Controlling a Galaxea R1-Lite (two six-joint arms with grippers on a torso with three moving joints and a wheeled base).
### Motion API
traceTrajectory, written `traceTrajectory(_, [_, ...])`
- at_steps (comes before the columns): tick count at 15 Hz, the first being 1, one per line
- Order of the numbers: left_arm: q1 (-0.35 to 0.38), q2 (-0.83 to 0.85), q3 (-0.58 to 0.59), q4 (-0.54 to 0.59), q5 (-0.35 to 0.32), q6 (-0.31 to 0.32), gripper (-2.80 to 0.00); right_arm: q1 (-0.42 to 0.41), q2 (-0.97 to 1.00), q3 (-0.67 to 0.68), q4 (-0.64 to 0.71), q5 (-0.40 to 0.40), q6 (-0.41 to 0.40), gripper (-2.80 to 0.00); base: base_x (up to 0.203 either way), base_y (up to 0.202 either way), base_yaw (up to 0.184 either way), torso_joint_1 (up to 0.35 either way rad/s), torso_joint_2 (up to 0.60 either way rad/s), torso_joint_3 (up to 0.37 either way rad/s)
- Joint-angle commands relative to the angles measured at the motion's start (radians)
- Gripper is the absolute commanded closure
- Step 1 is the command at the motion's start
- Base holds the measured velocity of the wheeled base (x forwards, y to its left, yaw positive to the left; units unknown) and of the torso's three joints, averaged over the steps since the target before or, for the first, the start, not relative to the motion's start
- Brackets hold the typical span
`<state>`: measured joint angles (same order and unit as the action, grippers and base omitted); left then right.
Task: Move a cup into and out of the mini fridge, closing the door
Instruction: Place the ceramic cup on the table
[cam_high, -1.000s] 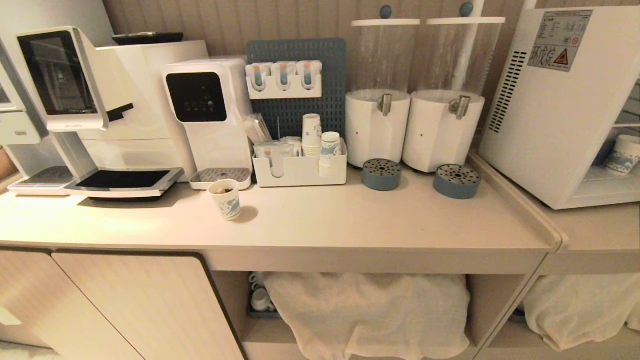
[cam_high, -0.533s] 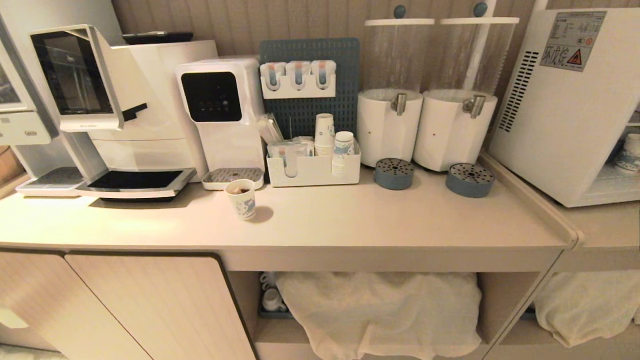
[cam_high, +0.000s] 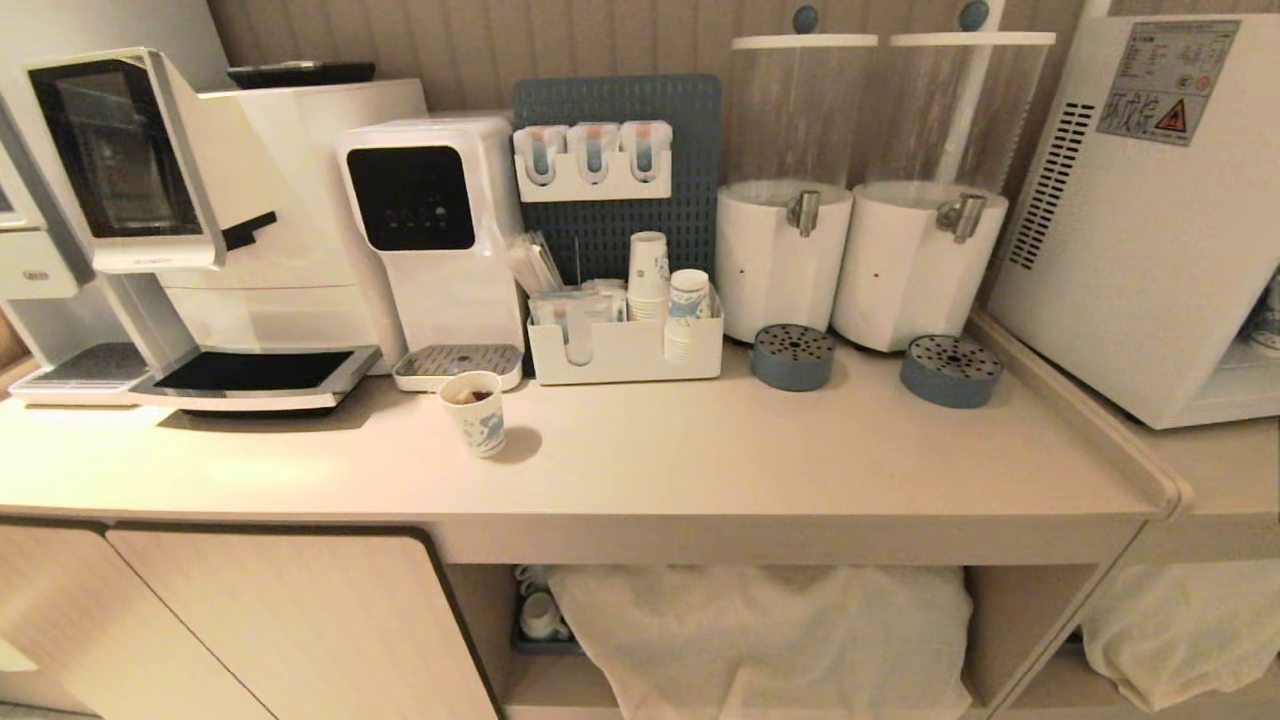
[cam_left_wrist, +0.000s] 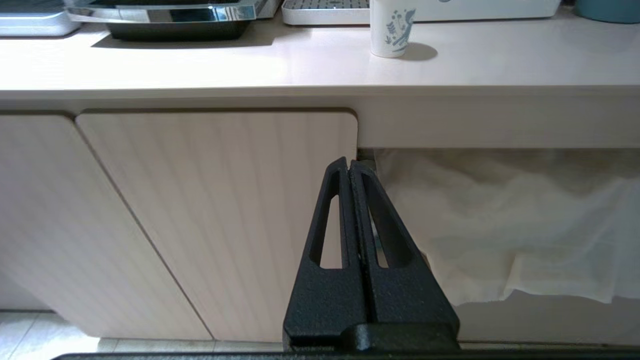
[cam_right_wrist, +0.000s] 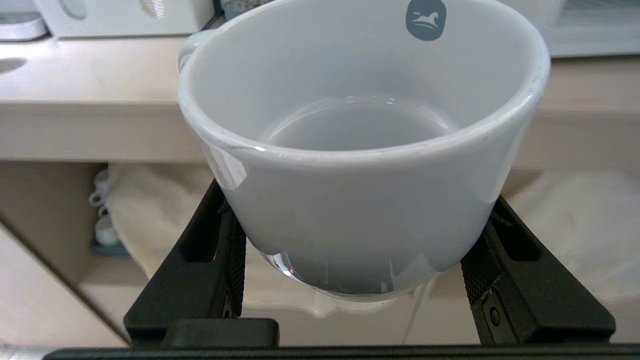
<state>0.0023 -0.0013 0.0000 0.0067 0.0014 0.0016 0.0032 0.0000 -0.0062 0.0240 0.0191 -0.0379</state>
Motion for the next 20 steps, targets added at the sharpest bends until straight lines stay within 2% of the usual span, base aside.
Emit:
traceTrajectory(1, [0.001, 0.001, 0.000, -0.001, 0.000, 0.000, 0.00, 0.000, 0.001, 0.000, 0.001, 0.001, 0.000, 0.00, 0.208, 0.000, 0.002, 0.002, 0.01, 0.002])
traceTrajectory(4, [0.001, 0.001, 0.000, -0.001, 0.000, 0.000, 0.00, 0.001, 0.002, -0.003, 0.007, -0.001, -0.001, 0.00, 0.145, 0.000, 0.001, 0.002, 0.01, 0.001])
traceTrajectory(7, [0.001, 0.001, 0.000, -0.001, 0.000, 0.000, 0.00, 0.001, 0.000, -0.003, 0.003, -0.001, 0.004, 0.00, 0.000, 0.000, 0.000, 0.000, 0.00, 0.000])
traceTrajectory(10, [0.001, 0.001, 0.000, -0.001, 0.000, 0.000, 0.00, 0.001, 0.001, -0.108, 0.017, -0.009, 0.036, 0.00, 0.000, 0.000, 0.000, 0.000, 0.00, 0.000])
traceTrajectory(12, [0.001, 0.001, 0.000, -0.001, 0.000, -0.002, 0.00, 0.001, 0.026, -0.305, 0.098, -0.015, 0.046, 0.00, 0.000, 0.000, 0.000, 0.000, 0.00, 0.000])
traceTrajectory(14, [0.001, 0.001, 0.000, 0.000, 0.000, -0.002, 0.00, 0.005, 0.129, -0.588, 0.187, -0.022, 0.074, 0.00, 0.000, 0.000, 0.000, 0.000, 0.00, 0.000])
traceTrajectory(15, [0.001, 0.001, 0.000, -0.001, 0.000, -0.002, 0.00, 0.017, 0.210, -0.678, 0.217, -0.033, 0.088, 0.00, 0.000, 0.000, 0.000, 0.000, 0.00, 0.000])
traceTrajectory(17, [0.001, 0.001, 0.000, -0.001, 0.000, -0.002, 0.00, 0.088, 0.431, -0.851, 0.285, -0.091, 0.116, 0.00, 0.000, 0.000, 0.000, 0.000, 0.00, 0.000])
traceTrajectory(18, [0.001, 0.001, 0.000, -0.001, 0.000, -0.002, 0.00, 0.156, 0.514, -0.925, 0.325, -0.123, 0.133, 0.00, 0.000, 0.000, 0.000, 0.000, 0.00, 0.000])
traceTrajectory(20, [0.001, 0.001, 0.000, 0.000, 0.000, -0.002, 0.00, 0.368, 0.606, -1.056, 0.443, -0.169, 0.170, 0.00, 0.000, 0.000, 0.000, 0.000, 0.00, 0.000])
